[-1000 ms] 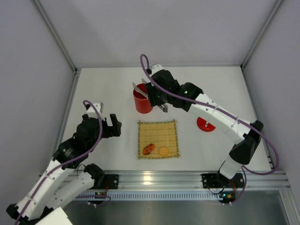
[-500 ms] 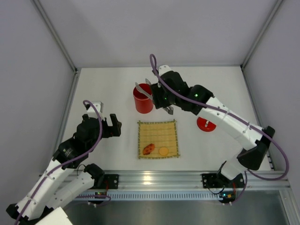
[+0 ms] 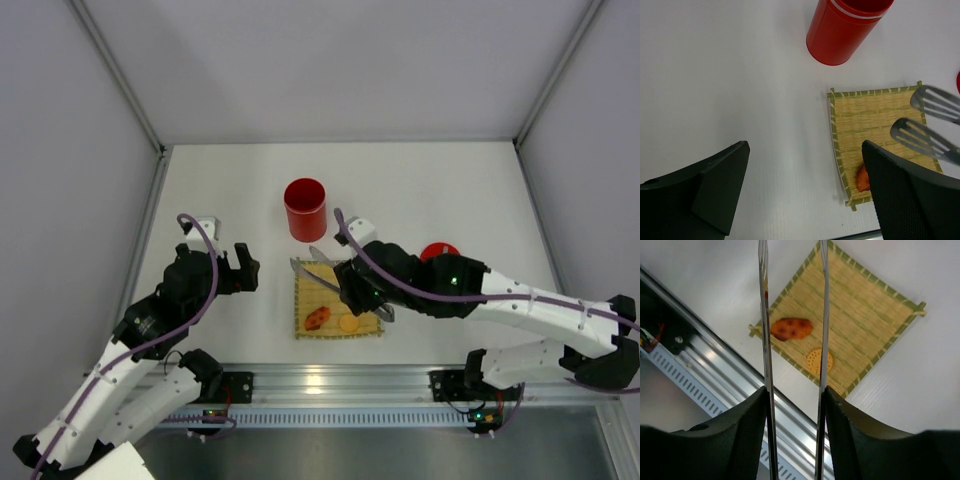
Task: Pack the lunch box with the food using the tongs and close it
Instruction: Pick up the fake food from the plate.
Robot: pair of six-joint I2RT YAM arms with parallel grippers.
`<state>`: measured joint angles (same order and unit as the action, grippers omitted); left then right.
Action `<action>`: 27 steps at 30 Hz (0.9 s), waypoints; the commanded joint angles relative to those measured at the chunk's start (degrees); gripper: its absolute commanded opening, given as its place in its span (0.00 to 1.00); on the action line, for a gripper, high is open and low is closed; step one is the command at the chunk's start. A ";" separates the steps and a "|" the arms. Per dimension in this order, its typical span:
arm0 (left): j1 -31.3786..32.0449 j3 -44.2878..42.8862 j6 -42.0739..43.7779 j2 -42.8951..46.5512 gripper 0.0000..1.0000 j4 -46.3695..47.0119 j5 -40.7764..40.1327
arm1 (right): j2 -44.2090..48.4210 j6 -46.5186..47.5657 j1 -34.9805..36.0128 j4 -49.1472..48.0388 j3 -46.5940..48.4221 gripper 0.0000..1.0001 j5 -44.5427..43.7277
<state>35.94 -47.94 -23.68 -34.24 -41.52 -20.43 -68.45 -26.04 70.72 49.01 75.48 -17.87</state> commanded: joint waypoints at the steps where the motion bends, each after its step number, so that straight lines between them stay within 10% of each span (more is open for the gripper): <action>1: 0.18 0.48 -0.05 0.84 0.99 1.88 0.03 | 0.50 -4.80 3.72 3.89 -3.32 0.47 -4.97; 27: 0.27 0.48 0.04 1.37 0.99 1.88 -0.14 | 8.06 -21.33 10.66 7.58 -20.11 0.52 -7.79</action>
<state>35.94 -47.94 -23.68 -33.47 -41.52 -20.45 -59.96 -45.12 79.53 55.35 55.48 -23.38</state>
